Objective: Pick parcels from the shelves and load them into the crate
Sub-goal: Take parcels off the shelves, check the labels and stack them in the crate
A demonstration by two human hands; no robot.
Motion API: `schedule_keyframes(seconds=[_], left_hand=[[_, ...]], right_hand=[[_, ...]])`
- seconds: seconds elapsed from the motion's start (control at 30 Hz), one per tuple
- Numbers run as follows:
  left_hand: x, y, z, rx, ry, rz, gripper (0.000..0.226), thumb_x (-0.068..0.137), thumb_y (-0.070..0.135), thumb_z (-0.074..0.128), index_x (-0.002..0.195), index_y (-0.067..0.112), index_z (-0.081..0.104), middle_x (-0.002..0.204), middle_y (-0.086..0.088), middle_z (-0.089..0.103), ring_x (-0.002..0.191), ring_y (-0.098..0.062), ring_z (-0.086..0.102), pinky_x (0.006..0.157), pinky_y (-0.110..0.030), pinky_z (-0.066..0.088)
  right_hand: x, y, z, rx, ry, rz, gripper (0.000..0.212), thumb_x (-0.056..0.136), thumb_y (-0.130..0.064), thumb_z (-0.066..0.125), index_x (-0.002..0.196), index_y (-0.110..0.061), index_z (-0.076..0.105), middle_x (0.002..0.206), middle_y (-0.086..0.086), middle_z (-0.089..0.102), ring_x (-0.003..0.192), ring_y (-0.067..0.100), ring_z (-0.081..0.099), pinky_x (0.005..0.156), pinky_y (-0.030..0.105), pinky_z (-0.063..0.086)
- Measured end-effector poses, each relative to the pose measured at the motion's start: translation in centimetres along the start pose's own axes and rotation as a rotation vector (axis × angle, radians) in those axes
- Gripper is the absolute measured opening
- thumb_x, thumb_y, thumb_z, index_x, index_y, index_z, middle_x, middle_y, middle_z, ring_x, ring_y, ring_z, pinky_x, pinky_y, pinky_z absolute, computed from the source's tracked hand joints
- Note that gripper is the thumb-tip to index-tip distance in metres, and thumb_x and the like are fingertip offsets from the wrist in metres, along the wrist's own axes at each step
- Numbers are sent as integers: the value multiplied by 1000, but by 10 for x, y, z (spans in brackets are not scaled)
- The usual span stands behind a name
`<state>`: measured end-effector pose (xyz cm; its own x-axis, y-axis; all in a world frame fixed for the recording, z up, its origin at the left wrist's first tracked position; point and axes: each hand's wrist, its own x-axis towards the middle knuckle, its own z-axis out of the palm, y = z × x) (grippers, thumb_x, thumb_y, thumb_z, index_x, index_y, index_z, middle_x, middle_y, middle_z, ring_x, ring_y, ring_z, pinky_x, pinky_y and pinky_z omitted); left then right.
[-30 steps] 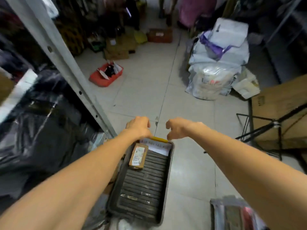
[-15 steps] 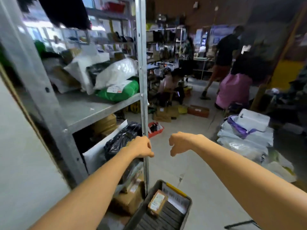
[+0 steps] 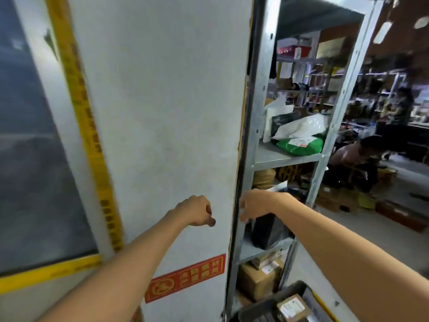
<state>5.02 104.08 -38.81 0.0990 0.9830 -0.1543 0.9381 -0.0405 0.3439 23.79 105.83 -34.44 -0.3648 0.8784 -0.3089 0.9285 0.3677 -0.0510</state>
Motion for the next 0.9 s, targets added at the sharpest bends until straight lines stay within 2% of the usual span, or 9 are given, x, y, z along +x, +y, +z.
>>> schedule_keyframes(seconds=[0.17, 0.3, 0.37, 0.47, 0.57, 0.67, 0.7, 0.77, 0.9], left_hand=[[-92, -109, -45, -11, 97, -264, 38, 80, 35, 73, 113, 16, 69, 114, -5, 67, 101, -24, 63, 85, -33, 53], [-184, -180, -78, -41, 220, -471, 26, 81, 29, 71, 102, 15, 73, 108, -11, 71, 101, -25, 66, 80, -32, 51], [-239, -206, -93, -34, 292, -607, 27, 81, 31, 69, 103, 14, 72, 110, -12, 71, 102, -28, 66, 80, -33, 51], [-335, -231, -111, -33, 367, -831, 35, 78, 35, 70, 105, 13, 72, 110, -10, 69, 98, -28, 65, 80, -35, 54], [-437, -237, -116, -47, 462, -1064, 40, 81, 32, 70, 114, 10, 66, 116, -9, 63, 103, -26, 61, 81, -35, 52], [-537, -221, -107, -18, 493, -1287, 45, 83, 34, 71, 120, 11, 62, 123, -6, 60, 110, -25, 57, 87, -35, 49], [-569, -211, -104, -14, 514, -1363, 44, 83, 34, 71, 120, 12, 63, 125, -6, 60, 111, -26, 58, 90, -35, 49], [-626, -188, -99, 7, 562, -1511, 43, 83, 35, 70, 121, 16, 64, 127, -4, 60, 113, -25, 58, 94, -36, 50], [-709, -132, -100, 41, 704, -1717, 39, 83, 35, 69, 119, 20, 65, 120, -2, 65, 107, -23, 62, 93, -36, 52]], right_hand=[[10, -140, -12, -68, 24, -247, 53, 87, -39, 66, 129, -8, 57, 128, 9, 57, 115, 25, 55, 87, 29, 42], [4, -253, -22, -152, -3, -563, 43, 93, -32, 59, 128, -6, 59, 130, 9, 57, 117, 25, 54, 71, 16, 36], [-2, -311, -25, -210, 2, -706, 42, 92, -31, 61, 125, -5, 61, 120, 10, 60, 108, 24, 57, 64, 20, 40], [-21, -398, -23, -248, 44, -879, 36, 84, -37, 67, 108, -11, 66, 111, 6, 67, 99, 22, 62, 73, 25, 47], [-63, -476, -13, -196, 50, -1089, 37, 80, -43, 68, 104, -15, 67, 107, 4, 68, 97, 20, 63, 77, 30, 49], [-124, -539, 4, -97, -17, -1300, 34, 80, -47, 69, 98, -19, 61, 101, 2, 62, 87, 15, 56, 65, 26, 42], [-146, -557, 9, -92, -47, -1370, 36, 81, -47, 70, 104, -22, 58, 106, 0, 59, 91, 14, 55, 67, 25, 43], [-192, -587, 18, -93, -105, -1502, 47, 82, -47, 70, 119, -23, 54, 119, -3, 55, 104, 15, 55, 79, 25, 46], [-291, -620, 16, -106, -135, -1737, 35, 85, -33, 66, 118, -26, 56, 108, -10, 58, 99, 11, 60, 75, 20, 48]])
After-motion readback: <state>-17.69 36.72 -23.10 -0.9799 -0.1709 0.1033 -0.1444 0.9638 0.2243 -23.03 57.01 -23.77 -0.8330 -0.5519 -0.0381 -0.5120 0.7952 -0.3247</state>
